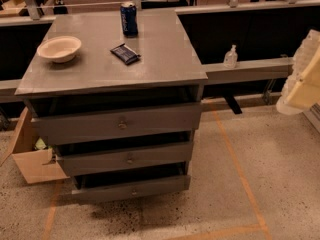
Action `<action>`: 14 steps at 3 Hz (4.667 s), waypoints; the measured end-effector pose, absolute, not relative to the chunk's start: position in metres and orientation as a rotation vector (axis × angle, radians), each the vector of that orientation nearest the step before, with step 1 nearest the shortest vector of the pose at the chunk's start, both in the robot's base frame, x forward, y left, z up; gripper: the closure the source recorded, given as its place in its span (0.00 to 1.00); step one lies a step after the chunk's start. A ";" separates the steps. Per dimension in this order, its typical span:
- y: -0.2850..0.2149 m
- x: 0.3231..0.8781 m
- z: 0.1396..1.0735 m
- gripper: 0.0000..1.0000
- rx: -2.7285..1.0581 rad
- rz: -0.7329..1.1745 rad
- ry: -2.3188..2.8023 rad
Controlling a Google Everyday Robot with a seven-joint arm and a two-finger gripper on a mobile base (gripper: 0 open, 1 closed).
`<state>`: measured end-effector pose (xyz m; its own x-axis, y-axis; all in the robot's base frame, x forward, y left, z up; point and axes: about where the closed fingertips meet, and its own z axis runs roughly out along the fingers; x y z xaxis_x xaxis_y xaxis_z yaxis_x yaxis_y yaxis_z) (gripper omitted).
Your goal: Move rxbar blueberry near paper bowl
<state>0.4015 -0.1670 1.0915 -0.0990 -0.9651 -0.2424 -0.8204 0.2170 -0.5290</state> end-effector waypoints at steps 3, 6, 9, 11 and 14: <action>-0.141 0.425 1.095 0.00 -1.485 -0.246 1.900; -0.019 0.484 0.981 0.00 -0.975 0.398 1.973; -0.019 0.517 0.988 0.00 -0.825 0.374 1.905; -0.021 0.591 0.969 0.00 -0.758 0.277 1.745; 0.012 0.678 0.933 0.00 -0.756 0.338 1.711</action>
Offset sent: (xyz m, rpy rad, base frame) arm 0.0495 0.0220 -0.0071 0.2947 -0.0850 -0.0954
